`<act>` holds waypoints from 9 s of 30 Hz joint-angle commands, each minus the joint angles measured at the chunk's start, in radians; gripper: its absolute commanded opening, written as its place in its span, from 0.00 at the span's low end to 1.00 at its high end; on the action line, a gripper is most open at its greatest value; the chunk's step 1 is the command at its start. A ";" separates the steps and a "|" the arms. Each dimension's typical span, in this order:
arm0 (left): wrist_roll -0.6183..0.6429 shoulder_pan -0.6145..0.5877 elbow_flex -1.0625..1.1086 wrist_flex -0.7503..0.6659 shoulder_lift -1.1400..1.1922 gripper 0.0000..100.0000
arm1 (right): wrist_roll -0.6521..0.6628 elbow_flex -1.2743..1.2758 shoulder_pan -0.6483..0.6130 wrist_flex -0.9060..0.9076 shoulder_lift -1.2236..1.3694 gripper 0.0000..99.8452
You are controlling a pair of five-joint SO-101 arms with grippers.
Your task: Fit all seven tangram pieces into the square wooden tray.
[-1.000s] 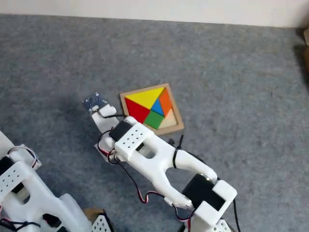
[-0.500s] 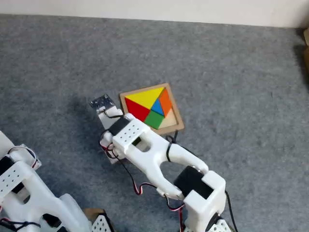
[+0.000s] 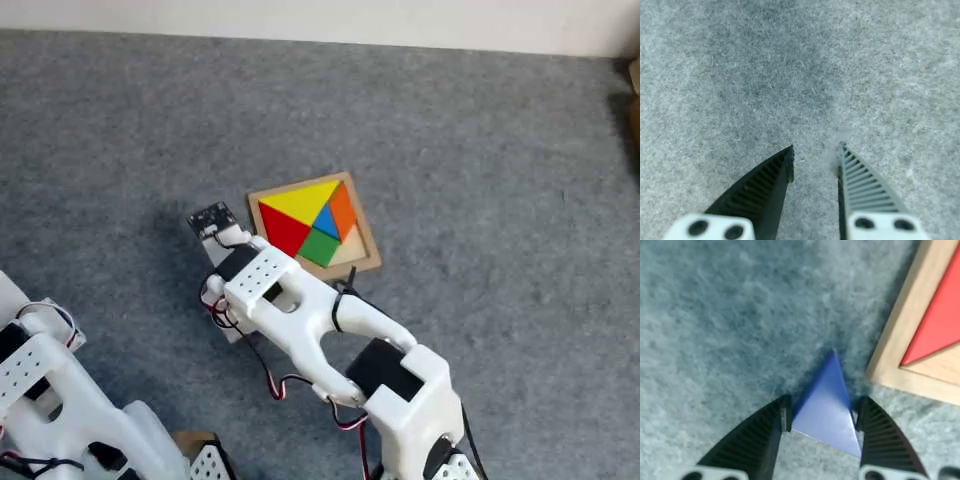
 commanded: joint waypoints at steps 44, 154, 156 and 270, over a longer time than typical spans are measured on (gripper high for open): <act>0.012 0.013 -0.035 -0.008 -0.024 0.15 | 0.071 -0.031 -0.004 0.111 -0.001 0.17; 0.008 0.013 -0.035 -0.008 -0.022 0.15 | -0.012 -0.087 -0.008 0.065 0.101 0.22; 0.008 0.013 -0.035 -0.008 -0.022 0.15 | -0.011 -0.102 -0.004 0.116 0.147 0.18; 0.011 0.038 -0.019 -0.035 -0.025 0.15 | 0.399 0.054 0.725 -0.038 -0.165 0.00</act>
